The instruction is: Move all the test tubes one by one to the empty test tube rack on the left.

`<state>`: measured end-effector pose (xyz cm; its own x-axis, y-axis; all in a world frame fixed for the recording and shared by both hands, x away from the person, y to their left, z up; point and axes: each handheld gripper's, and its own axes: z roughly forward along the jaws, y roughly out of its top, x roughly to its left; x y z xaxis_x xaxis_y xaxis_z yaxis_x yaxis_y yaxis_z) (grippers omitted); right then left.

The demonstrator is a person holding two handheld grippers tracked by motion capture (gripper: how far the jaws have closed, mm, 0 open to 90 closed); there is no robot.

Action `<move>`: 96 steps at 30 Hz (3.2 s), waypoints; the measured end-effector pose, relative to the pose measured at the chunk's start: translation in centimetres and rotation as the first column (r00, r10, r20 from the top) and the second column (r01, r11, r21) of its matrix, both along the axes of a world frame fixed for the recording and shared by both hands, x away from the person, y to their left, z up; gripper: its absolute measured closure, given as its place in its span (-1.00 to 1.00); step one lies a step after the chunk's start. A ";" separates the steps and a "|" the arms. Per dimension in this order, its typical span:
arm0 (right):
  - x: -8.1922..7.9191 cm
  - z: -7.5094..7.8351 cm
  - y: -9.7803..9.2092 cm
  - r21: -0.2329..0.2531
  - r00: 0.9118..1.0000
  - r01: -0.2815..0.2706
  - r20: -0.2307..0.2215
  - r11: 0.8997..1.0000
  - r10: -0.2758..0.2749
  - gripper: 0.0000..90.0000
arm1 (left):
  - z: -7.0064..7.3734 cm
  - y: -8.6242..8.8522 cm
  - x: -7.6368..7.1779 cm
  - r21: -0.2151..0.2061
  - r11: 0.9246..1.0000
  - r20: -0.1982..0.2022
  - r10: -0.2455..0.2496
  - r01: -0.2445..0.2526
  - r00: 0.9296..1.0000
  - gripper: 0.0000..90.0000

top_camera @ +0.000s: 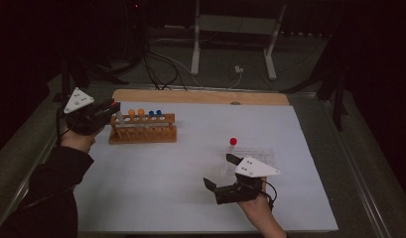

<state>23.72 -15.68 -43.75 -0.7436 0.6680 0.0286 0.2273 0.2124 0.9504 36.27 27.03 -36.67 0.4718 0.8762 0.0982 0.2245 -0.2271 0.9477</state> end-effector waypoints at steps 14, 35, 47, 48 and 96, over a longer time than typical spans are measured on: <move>0.2 -0.1 -0.2 0.000 1.000 -0.006 -0.010 1.000 0.006 -1.00 | -2.4 0.4 3.7 -0.078 0.993 0.001 0.092 -0.092 0.996 0.60; 0.3 -0.1 -0.6 0.006 1.000 0.001 -0.015 1.000 -0.001 -1.00 | -7.9 -0.8 5.8 -0.031 0.987 -0.169 0.153 -0.160 0.974 0.59; 0.3 0.1 -0.8 0.006 1.000 0.007 -0.008 1.000 -0.007 -1.00 | -6.9 -0.7 5.2 -0.060 0.983 -0.183 0.162 -0.176 0.970 0.21; 0.3 0.1 -0.9 0.004 1.000 0.011 -0.003 1.000 -0.011 -1.00 | -6.7 -0.7 5.0 -0.059 0.983 -0.179 0.161 -0.174 0.971 0.14; 9.0 -3.2 -3.0 -0.265 0.924 0.298 -0.161 0.917 -0.346 0.66 | -9.4 -9.1 -7.3 -0.096 0.958 -0.129 -0.282 0.271 0.951 -0.95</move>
